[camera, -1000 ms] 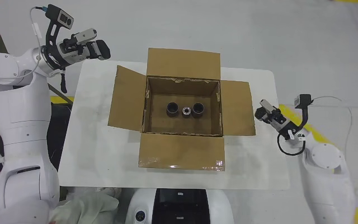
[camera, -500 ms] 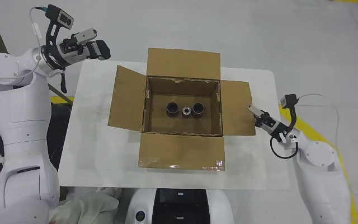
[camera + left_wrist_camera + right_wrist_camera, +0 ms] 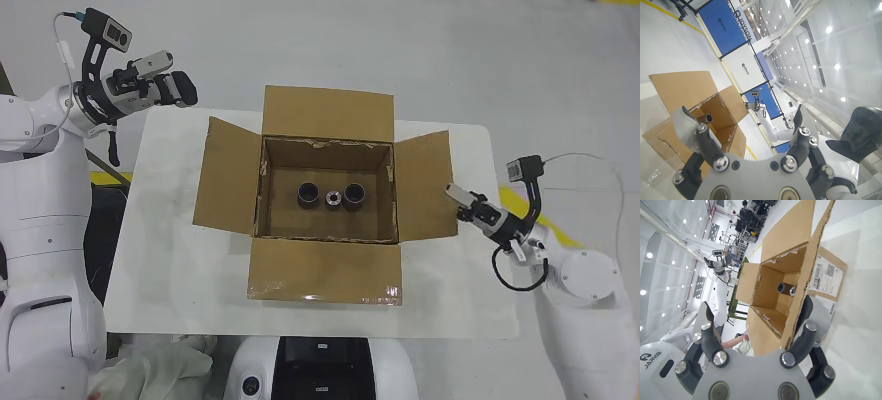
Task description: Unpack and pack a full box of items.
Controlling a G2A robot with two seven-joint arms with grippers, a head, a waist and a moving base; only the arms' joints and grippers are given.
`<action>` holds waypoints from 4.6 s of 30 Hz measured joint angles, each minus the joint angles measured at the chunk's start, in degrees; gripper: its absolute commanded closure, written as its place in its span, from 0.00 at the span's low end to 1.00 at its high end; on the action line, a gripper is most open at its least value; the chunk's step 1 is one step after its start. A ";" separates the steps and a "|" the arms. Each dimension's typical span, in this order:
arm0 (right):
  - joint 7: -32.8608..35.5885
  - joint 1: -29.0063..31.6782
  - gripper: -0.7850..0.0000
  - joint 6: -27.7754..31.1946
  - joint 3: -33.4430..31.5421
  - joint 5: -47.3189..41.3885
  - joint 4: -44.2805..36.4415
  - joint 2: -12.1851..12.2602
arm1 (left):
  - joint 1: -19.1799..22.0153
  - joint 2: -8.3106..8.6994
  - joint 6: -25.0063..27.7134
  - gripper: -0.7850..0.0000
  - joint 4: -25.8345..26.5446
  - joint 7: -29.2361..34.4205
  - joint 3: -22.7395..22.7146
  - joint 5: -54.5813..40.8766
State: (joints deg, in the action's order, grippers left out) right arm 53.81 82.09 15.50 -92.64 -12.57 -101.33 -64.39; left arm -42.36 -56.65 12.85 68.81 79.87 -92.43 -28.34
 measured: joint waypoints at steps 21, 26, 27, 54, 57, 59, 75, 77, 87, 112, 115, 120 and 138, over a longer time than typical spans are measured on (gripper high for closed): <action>-4.81 -4.94 0.00 0.55 13.56 7.66 -5.43 -0.55 | 0.00 0.00 0.00 0.00 0.00 0.00 0.00 0.00; -6.32 -6.19 0.00 -0.13 17.18 12.51 -4.64 -0.74 | 0.00 0.00 0.00 0.00 0.00 0.00 0.00 0.00; -6.62 -6.34 0.00 -0.31 17.72 13.57 -4.59 -0.76 | 0.00 0.00 0.00 0.00 0.00 0.00 0.00 0.00; -13.03 -6.41 0.00 -0.67 21.90 21.66 -4.61 -0.71 | 0.00 0.00 0.00 0.00 0.00 0.00 0.00 0.00; -13.15 -4.36 0.00 0.81 18.65 17.99 -6.05 -0.28 | 0.00 0.00 0.00 0.00 0.00 0.00 0.00 0.00; -13.45 -2.74 0.00 1.69 16.12 16.37 -6.61 0.06 | 0.00 0.00 0.00 0.00 0.00 0.00 0.00 0.00; -19.87 3.96 0.00 2.70 4.05 11.44 -1.82 1.19 | 0.00 0.00 0.00 0.00 0.00 0.00 0.00 0.00; -20.48 3.99 0.00 2.53 3.70 11.18 -1.09 1.20 | 0.00 0.00 0.00 0.00 0.00 0.00 0.00 0.00; -20.40 3.73 0.00 2.40 3.43 10.39 -0.17 1.25 | 0.00 0.00 0.00 0.00 0.00 0.00 0.00 0.00; -20.41 3.73 0.00 2.40 3.43 10.40 -0.17 1.24 | -2.96 0.44 -0.14 0.00 1.35 -3.85 -0.12 2.91; -20.41 3.73 0.00 2.40 3.43 10.40 -0.17 1.24 | -3.98 0.80 -0.92 0.00 0.33 -4.40 -0.21 4.42; -20.41 3.73 0.00 2.40 3.43 10.40 -0.17 1.24 | -4.87 1.20 -1.56 0.00 -1.85 -4.49 0.66 6.62; -20.41 3.73 0.00 2.40 3.43 10.40 -0.17 1.24 | -2.85 0.27 0.61 0.00 -6.90 -2.73 9.81 4.93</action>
State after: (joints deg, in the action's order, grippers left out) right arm 33.40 85.82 17.90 -89.21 -2.17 -101.51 -63.15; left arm -45.21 -56.38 13.45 61.92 77.13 -82.62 -23.42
